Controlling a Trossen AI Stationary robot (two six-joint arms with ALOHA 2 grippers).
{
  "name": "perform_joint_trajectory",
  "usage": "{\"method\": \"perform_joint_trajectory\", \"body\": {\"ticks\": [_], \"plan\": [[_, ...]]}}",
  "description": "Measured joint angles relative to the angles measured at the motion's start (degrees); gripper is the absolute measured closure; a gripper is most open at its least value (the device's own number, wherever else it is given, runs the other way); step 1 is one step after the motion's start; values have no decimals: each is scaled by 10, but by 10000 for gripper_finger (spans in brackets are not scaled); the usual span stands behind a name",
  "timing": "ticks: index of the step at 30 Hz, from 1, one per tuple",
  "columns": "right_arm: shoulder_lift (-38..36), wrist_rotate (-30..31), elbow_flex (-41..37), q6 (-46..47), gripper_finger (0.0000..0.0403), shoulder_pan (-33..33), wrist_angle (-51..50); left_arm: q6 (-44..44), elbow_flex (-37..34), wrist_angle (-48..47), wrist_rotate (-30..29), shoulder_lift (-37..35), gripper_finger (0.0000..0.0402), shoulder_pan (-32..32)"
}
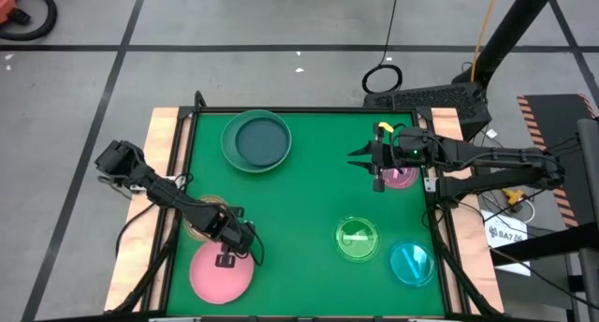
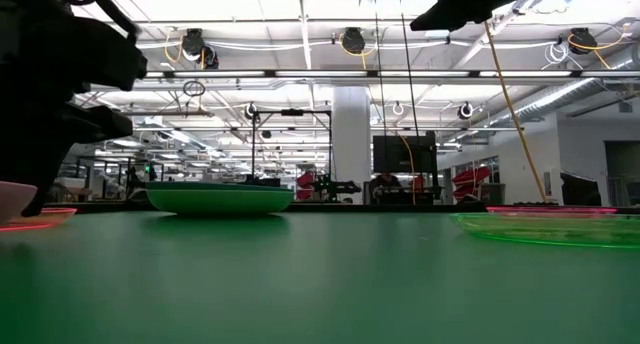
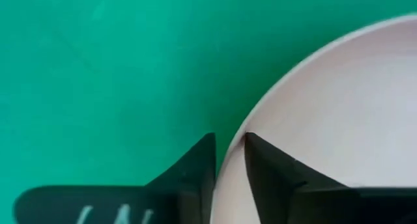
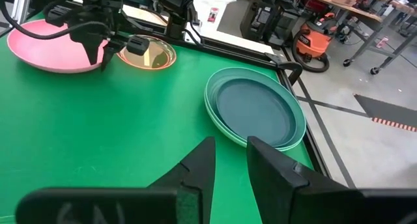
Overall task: Stack plastic plates
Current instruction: Stack the dark pink plate on top of the dark blue plate
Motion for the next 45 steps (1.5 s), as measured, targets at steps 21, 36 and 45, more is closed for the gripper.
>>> {"method": "perform_joint_trajectory", "body": {"ticks": [21, 36, 45], "plan": [[0, 0, 0, -2, 322, 0, -19, 38, 26, -33, -24, -29, 393, 22], [0, 0, 0, 0, 322, 0, -25, 119, 55, -111, -60, -106, 393, 159], [0, 0, 0, 0, 322, 0, -25, 132, 84, -122, -62, -165, 393, 359]]}}
